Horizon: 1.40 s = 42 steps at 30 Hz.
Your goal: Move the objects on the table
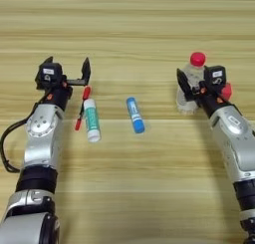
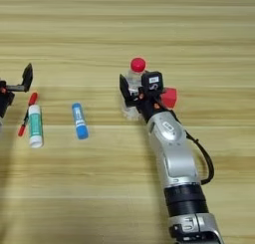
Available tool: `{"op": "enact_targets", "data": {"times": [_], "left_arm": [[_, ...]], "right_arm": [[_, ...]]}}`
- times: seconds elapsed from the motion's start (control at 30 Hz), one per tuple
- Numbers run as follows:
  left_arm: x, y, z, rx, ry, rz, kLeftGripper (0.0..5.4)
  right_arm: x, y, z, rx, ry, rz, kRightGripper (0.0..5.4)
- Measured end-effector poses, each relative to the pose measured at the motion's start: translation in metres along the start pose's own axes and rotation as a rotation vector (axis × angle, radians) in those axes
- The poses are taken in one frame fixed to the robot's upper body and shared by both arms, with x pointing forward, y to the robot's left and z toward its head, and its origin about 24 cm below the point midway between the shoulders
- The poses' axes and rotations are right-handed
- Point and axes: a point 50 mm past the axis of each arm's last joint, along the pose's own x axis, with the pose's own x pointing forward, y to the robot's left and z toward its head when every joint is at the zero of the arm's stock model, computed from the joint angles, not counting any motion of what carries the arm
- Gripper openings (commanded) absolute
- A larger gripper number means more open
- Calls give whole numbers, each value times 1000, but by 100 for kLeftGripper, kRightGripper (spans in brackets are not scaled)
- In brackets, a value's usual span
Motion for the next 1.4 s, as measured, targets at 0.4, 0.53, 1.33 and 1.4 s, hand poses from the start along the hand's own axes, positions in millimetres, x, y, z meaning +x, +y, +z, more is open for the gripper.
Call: {"op": "enact_targets", "data": {"times": [0.4,0.53,1.33,1.4], "left_arm": [[-2,-15,1,18,-12,-124,540],[-5,-31,3,24,-21,-245,540],[-53,-101,8,44,-115,-827,540],[-55,-104,7,43,-115,-844,540]], "right_arm": [[-4,-1,7,6,-5,-28,312],[-5,2,26,-7,-68,-25,311],[-9,54,63,201,-58,200,310],[-8,57,63,199,-53,217,310]]}}
